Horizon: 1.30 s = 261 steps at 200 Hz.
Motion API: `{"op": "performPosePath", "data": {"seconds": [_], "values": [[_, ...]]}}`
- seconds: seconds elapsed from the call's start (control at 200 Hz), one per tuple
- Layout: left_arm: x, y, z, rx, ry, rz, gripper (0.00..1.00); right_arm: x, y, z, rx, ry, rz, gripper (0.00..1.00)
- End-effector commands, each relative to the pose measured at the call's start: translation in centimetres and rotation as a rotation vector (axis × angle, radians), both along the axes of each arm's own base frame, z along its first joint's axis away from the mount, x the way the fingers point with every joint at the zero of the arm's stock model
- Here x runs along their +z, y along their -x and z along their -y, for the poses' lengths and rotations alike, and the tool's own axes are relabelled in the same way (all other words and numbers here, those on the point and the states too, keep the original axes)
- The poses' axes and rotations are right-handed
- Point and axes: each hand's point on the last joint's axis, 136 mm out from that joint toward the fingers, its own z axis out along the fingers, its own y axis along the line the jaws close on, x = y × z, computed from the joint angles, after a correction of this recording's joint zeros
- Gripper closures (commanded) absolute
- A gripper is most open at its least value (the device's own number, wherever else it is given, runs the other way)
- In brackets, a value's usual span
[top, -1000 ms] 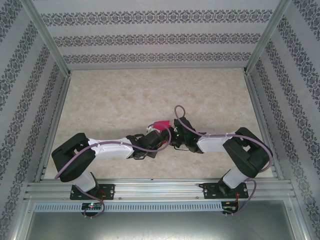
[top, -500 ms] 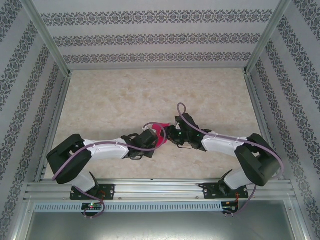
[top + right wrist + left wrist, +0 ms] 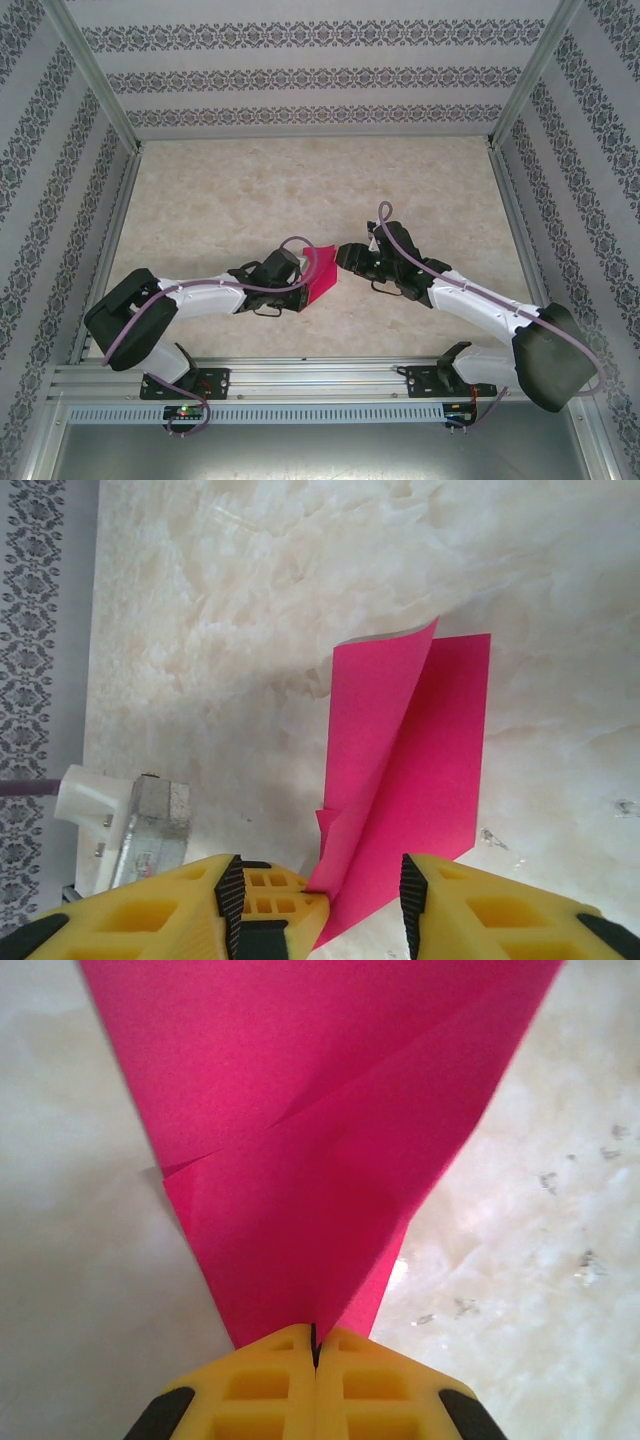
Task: Fold a paper plane with a square sheet of paper (pick it up from the middle)
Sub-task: Fourth fold the wing at the center of the table.
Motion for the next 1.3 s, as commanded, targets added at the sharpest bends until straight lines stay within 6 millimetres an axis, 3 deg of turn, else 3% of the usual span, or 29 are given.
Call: {"op": "performPosePath", "data": {"seconds": [0.0, 0.36, 0.664, 0.909, 1.169, 1.299], "values": [[0.7, 0.1, 1.2, -0.019, 0.100, -0.041, 0.98, -1.0, 0.4, 0.7, 0.018, 0.050, 0.013, 0.53], [-0.3, 0.2, 0.6, 0.004, 0.158, -0.129, 0.98, -1.5, 1.0, -1.5, 0.095, -0.007, -0.009, 0.55], [-1.3, 0.2, -0.9, 0.087, 0.176, -0.165, 0.99, -2.9, 1.2, -4.3, 0.156, -0.016, -0.056, 0.71], [-1.2, 0.2, -1.9, 0.118, 0.189, -0.129, 0.99, -4.5, 1.3, -5.9, 0.189, -0.027, -0.108, 0.77], [-0.5, 0.0, -2.0, 0.109, 0.180, -0.101, 0.98, -7.8, 0.0, -5.6, 0.135, 0.018, -0.177, 0.87], [0.1, 0.1, -2.2, 0.073, 0.154, -0.080, 0.97, -8.6, -0.1, -5.7, 0.120, -0.010, -0.202, 0.81]]}}
